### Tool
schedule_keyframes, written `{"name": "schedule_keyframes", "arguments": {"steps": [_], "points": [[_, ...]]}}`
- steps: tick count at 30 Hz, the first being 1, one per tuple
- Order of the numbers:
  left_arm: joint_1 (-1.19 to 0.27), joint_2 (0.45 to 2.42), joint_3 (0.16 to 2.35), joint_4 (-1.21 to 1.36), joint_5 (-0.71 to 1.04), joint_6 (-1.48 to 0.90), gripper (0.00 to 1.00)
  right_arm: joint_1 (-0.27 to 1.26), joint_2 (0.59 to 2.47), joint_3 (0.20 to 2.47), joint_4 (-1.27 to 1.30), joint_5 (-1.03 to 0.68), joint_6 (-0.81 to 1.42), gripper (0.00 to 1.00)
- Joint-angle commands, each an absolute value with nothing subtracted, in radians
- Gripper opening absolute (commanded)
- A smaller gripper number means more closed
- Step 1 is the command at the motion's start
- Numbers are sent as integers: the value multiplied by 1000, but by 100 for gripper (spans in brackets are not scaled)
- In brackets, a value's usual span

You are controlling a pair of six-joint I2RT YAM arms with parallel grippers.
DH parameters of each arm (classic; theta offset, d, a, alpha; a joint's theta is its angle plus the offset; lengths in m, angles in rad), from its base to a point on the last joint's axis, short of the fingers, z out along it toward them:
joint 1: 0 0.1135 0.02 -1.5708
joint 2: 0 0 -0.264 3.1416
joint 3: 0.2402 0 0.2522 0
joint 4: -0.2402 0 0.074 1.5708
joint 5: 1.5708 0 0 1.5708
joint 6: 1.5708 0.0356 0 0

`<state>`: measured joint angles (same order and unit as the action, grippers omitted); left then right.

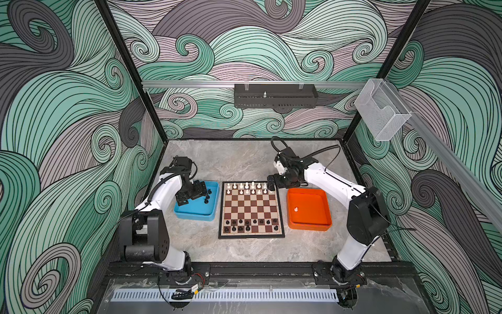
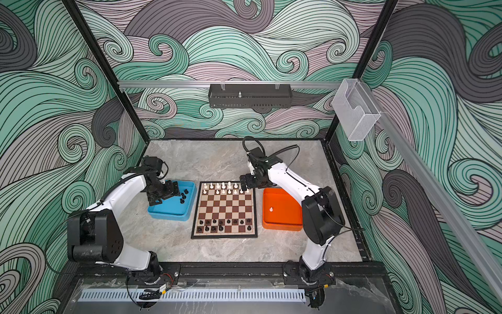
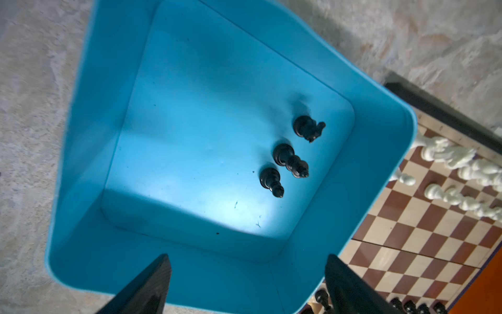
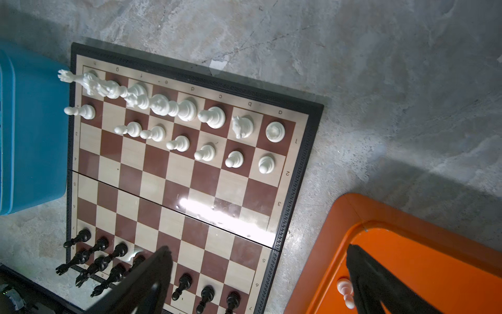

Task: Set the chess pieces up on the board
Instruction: 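Open and raise the right gripper while the left gripper lowers into the blue tray, then close the left gripper on a black piece in the blue tray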

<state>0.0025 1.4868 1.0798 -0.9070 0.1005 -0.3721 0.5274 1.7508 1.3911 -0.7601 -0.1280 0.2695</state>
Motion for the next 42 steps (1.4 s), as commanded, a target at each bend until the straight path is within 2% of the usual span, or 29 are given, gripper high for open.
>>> {"name": "schedule_keyframes", "arguments": {"steps": [1,16,28,34,42], "points": [[-21,1496,1090,-924,72,-354,90,509,1718,1361,-724,-153,275,100],[-34,1674,1243,-910,26,-357,85,475,1708,1313,-705,-166,268,100],[-56,1751,1289,-914,31,-371,67,462,1728,1307,-695,-176,264,100],[-75,1775,1307,-919,26,-378,54,457,1733,1302,-690,-179,261,99],[-99,1809,1317,-923,25,-386,47,447,1732,1280,-678,-181,262,100]]}}
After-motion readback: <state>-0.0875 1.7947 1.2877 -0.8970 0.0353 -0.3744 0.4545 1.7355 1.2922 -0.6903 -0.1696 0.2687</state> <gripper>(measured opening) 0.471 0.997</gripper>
